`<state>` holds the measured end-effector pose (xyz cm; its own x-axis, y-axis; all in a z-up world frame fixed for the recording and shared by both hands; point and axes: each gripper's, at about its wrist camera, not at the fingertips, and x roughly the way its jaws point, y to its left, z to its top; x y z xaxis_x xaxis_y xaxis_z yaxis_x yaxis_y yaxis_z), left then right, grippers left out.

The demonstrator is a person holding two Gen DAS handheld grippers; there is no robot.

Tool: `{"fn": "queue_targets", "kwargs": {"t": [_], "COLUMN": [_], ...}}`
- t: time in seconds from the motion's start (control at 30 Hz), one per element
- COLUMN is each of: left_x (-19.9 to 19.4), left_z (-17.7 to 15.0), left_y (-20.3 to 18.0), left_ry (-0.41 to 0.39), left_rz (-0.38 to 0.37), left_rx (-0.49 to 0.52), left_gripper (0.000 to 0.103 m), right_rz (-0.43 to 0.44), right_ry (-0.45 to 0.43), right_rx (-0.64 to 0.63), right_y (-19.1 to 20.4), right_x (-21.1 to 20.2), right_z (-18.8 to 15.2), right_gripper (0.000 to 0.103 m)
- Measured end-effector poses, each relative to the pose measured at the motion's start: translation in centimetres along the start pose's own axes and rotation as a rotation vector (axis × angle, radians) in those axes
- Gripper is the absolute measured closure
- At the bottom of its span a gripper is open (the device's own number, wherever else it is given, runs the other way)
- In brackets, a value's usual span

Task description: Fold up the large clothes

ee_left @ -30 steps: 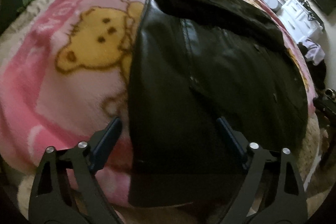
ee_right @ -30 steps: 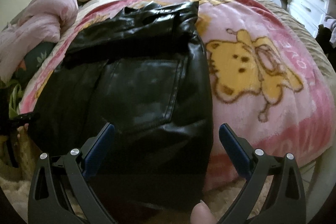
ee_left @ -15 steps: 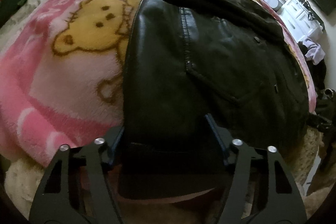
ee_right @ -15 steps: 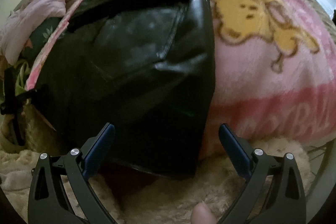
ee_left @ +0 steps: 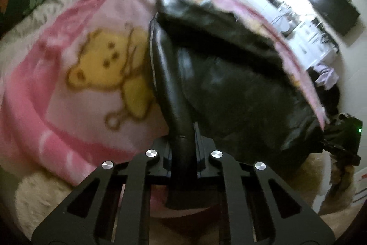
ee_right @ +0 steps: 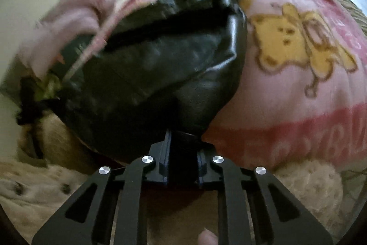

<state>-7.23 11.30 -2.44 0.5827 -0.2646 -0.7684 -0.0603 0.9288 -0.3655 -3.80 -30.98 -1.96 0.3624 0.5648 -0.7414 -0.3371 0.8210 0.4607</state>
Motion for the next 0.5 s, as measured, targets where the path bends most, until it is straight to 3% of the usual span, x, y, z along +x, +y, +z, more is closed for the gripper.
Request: {"fn": "queue_targets", "kwargs": {"t": [0.27,0.5], "left_x": [-2.3,-3.1], "left_z": [4.2,8.4], "left_y": [-1.1,-0.3], "left_ry": [-0.121,-0.22], "left_rz": [-0.041,-0.144], "left_rx": [0.021,-0.103], "left_gripper": [0.097,0.096], "right_rz": [0.12,0.125], "right_ry": [-0.247,-0.403], "right_rx": [0.019,0.084], "right_y": [1.6,0.7], "right_x": [-2.7,-3.7], "right_z": [5.7,10.8], "right_gripper": [0.09,0.09]}}
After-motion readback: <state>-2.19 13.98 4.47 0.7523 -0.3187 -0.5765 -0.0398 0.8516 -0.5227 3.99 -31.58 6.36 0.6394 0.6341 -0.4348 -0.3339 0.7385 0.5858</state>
